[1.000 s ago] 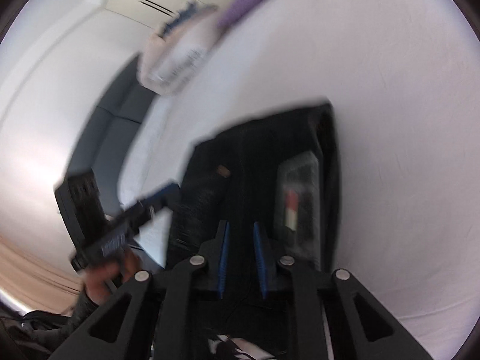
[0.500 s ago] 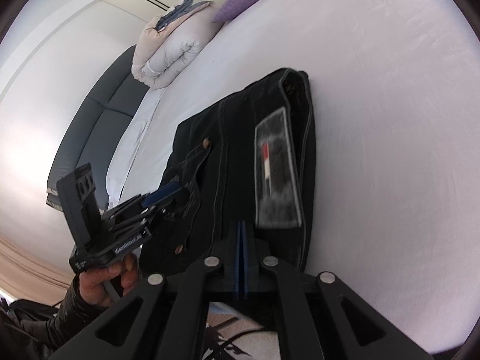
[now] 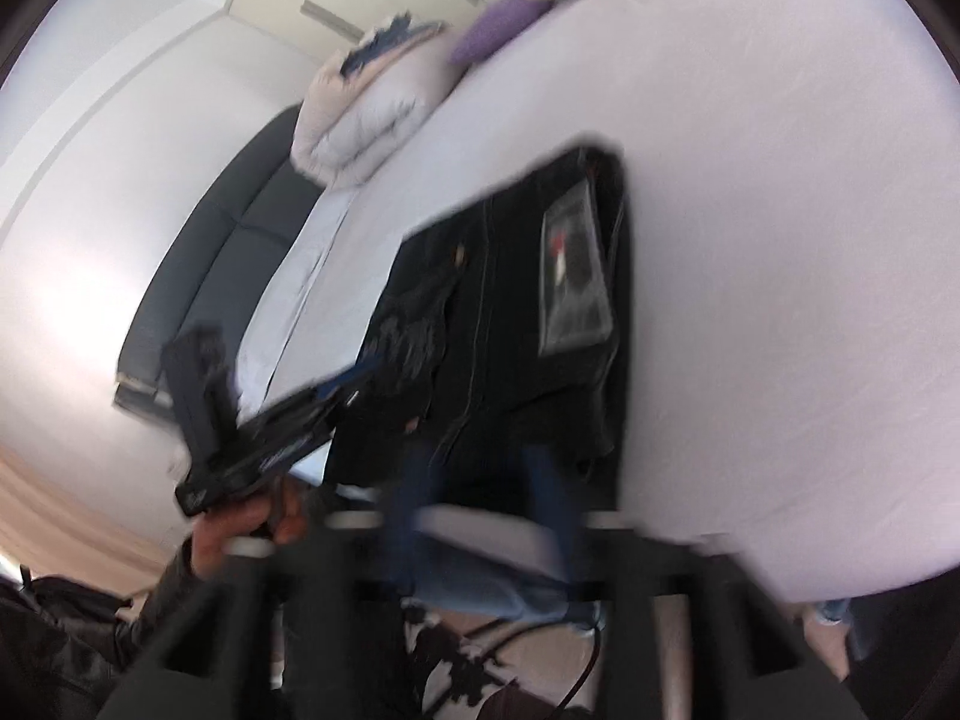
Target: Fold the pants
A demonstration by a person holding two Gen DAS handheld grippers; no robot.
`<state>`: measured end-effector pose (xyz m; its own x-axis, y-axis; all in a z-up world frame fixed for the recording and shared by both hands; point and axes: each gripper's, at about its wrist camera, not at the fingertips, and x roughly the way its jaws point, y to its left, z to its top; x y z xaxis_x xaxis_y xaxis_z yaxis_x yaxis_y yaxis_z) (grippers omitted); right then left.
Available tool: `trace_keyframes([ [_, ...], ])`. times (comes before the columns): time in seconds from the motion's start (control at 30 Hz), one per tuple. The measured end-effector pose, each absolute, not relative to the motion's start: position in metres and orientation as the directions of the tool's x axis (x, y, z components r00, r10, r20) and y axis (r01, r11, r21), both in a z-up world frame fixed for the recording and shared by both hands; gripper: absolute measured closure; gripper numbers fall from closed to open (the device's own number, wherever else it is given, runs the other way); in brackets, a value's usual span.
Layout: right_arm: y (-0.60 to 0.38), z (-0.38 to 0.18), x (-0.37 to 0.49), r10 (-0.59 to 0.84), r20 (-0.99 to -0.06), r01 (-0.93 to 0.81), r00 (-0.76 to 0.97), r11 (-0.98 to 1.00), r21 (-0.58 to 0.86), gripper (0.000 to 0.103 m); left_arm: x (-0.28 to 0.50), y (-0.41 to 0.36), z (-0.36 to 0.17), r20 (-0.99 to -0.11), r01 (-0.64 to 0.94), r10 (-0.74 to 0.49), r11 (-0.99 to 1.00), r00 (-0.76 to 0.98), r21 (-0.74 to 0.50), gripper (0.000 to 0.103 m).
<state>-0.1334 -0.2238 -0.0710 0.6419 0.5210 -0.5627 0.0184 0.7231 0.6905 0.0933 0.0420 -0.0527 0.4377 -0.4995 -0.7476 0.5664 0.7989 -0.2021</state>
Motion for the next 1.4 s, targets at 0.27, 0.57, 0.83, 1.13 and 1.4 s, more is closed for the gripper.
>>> trace_keyframes([
  [0.27,-0.255,-0.063,-0.092,0.457,-0.622,0.102,0.635,0.749,0.655,0.033,0.118,0.102,-0.042,-0.706,0.397,-0.541,0.835,0.457,-0.382,0.022],
  [0.57,-0.264,-0.104,-0.049,0.487,-0.65,0.204,0.583,0.687,0.697,0.033,0.147,0.076,-0.085,-0.768,0.353,-0.581,0.801,0.268,-0.483,0.023],
  [0.83,-0.249,-0.113,-0.018,0.518,-0.677,0.215,0.523,0.689,0.693,0.054,0.157,0.048,-0.095,-0.778,0.401,-0.596,0.775,0.201,-0.489,0.038],
  [1.13,-0.218,-0.091,-0.021,0.39,-0.755,0.146,0.528,0.833,0.533,0.08,0.147,0.032,-0.075,-0.801,0.437,-0.543,0.802,0.253,-0.407,0.08],
  [1.4,-0.216,-0.039,-0.022,0.369,-0.715,0.046,0.594,0.871,0.489,0.085,0.15,0.019,-0.017,-0.751,0.498,-0.567,0.785,0.339,-0.368,0.083],
])
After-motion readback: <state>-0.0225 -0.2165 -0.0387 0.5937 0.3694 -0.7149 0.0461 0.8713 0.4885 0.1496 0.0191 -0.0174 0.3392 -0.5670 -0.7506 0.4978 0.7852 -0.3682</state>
